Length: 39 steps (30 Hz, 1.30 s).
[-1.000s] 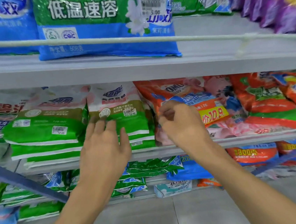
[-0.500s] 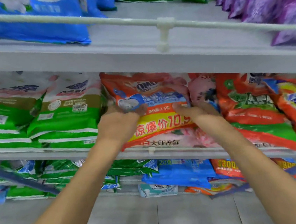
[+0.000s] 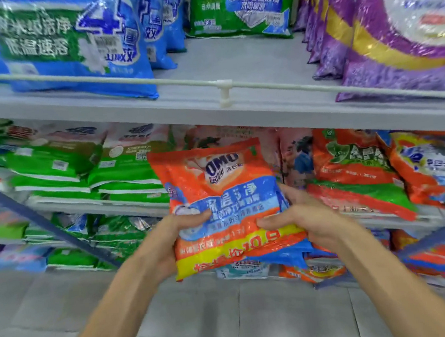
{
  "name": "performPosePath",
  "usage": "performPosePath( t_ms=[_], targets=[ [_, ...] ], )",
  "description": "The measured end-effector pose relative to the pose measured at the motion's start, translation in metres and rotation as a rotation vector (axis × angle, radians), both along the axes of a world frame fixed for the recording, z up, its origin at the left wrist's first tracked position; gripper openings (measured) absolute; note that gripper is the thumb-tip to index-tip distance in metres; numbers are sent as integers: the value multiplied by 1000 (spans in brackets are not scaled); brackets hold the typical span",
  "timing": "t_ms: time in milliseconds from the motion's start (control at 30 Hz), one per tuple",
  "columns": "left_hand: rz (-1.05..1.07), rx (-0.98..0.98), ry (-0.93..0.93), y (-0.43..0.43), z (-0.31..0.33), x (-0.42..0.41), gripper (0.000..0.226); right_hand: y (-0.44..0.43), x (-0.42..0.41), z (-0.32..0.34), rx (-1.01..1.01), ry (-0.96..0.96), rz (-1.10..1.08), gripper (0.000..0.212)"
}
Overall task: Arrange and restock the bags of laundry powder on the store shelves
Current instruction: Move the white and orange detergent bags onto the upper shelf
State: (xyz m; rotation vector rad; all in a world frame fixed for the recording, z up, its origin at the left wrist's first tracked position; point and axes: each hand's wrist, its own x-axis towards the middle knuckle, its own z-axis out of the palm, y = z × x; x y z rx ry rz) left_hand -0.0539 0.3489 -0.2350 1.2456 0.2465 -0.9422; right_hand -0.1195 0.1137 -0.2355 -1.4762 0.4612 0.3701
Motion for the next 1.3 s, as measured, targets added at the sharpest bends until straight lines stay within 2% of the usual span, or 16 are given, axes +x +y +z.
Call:
performPosePath(
  t_ms=[67, 267, 333, 400, 533, 633, 667, 800, 1000, 1200, 1300],
  targets=[
    [57, -9, -29, 19, 2, -19, 52, 10, -16, 8, 46, -48, 29, 87],
    [116, -60, -188, 92, 46, -74, 62, 67, -49, 60, 312, -135, 77, 37],
    [121, -79, -216, 117, 67, -91, 82, 96, -52, 77, 328, -159, 126, 31],
    [152, -96, -214, 142, 89, -100, 89, 125, -52, 95, 306, -173, 126, 34],
    [258, -98, -256, 189, 134, -107, 81, 182, -42, 135, 215, -247, 129, 42],
    [365, -110, -293, 231, 162, -100, 44, 225, -34, 166, 180, -314, 150, 33],
    [395, -105, -318, 247, 169, -95, 41, 240, -31, 173, 185, -332, 150, 27],
    [471, -67, -407, 312, 187, -76, 42, 304, -16, 195, 195, -375, 113, 13],
    [490, -71, -487, 401, 195, -60, 39, 390, 11, 212, 217, -383, 123, 33],
    [505, -91, -507, 482, 205, -44, 39, 473, 43, 230, 247, -396, 226, 34],
    [483, -128, -516, 522, 207, -31, 63, 514, 66, 234, 240, -402, 255, 34]
  ],
)
